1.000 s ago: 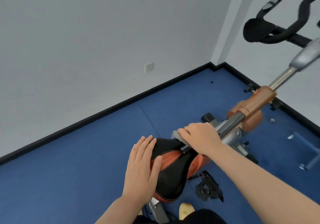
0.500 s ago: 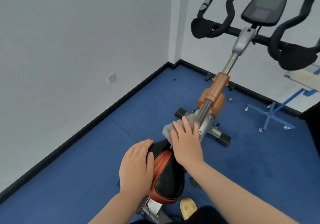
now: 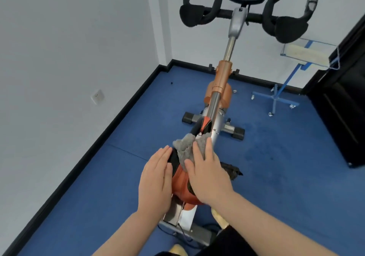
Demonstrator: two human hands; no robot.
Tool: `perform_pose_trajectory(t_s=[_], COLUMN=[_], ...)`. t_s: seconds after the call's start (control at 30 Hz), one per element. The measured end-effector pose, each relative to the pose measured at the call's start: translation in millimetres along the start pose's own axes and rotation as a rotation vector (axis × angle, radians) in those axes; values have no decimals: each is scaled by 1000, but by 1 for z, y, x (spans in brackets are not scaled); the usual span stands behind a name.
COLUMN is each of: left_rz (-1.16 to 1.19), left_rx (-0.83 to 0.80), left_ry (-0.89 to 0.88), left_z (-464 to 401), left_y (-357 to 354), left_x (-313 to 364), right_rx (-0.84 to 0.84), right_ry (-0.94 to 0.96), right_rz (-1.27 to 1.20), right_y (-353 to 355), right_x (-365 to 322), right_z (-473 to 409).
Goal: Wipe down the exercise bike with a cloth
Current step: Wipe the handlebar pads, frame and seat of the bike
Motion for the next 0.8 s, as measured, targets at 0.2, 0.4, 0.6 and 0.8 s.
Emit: perform_pose_trajectory(t_s=[0.2,0.4,0.6,0.8], left_rz=[84,93,30,-107], left_rx=[-30,-18,8,-29], left_ry=[-3,-36,-49,-150], left_z=[6,3,3,-1], left_y=[-1,-2,-2,0], left_x=[-4,-4,-6,-2], right_rx=[38,37,25,-14], right_ry=[-44,-178,-133,-226], right_rz=[142,-179,-49,-214], right_y=[-10,-2,-25,7], right_x=[-17,6,-11,3], right_z=[32,32,53,-10])
Point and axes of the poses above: each hand's wrist, its own z-axis away from the middle knuckle, its own y-axis out of the back of the hand, x = y × z, the point moved 7 cm from there along -z, towards the middle knuckle, and after that the axes turned 9 degrees about z, right-handed, at the moved point
